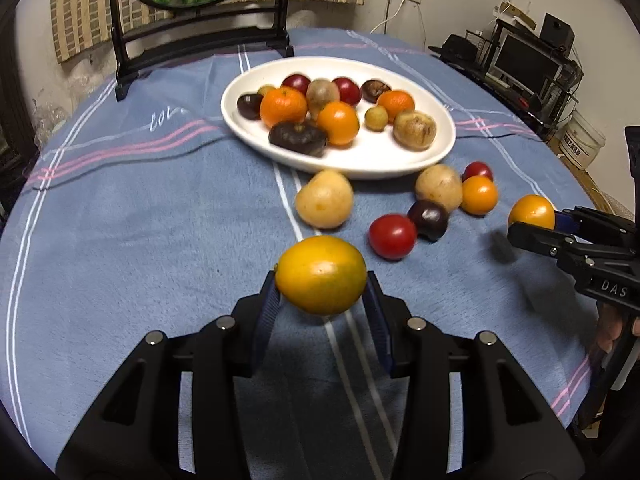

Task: Organize fruits
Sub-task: 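Grasp a yellow-orange fruit with the left tool while the right tool grasps an orange, then carry both fruits onto the white plate and open both tools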

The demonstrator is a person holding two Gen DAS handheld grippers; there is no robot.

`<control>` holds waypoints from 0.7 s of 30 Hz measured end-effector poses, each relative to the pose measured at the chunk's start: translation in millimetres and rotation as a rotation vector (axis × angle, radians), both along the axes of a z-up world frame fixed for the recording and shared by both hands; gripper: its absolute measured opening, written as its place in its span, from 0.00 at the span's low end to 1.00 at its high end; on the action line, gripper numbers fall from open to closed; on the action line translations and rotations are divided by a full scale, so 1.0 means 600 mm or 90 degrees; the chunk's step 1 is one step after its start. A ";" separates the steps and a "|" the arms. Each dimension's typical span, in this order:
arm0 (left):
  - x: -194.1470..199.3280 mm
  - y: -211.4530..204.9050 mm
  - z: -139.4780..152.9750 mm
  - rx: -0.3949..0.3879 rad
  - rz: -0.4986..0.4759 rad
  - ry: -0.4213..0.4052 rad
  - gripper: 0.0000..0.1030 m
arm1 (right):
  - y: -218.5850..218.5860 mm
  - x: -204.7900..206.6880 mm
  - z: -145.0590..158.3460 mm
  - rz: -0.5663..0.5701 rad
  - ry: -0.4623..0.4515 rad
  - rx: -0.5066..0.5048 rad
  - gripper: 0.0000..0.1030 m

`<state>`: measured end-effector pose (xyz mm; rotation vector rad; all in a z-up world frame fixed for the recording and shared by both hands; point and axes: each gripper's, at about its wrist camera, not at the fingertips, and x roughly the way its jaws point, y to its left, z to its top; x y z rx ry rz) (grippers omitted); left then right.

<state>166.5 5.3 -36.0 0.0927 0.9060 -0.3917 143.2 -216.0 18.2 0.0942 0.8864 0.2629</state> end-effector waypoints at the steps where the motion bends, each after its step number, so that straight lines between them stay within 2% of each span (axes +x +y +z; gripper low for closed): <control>1: -0.001 -0.001 0.005 0.000 -0.002 -0.004 0.42 | -0.003 -0.001 0.003 -0.001 -0.004 0.003 0.39; 13: -0.003 -0.017 0.034 -0.013 -0.022 -0.024 0.42 | -0.008 0.002 0.022 0.010 -0.026 0.020 0.39; 17: 0.020 -0.024 0.050 -0.010 -0.021 -0.032 0.42 | -0.001 0.023 0.037 0.019 -0.037 0.010 0.39; 21: 0.061 -0.039 0.074 -0.016 -0.016 -0.051 0.42 | 0.007 0.072 0.059 0.028 -0.051 0.009 0.39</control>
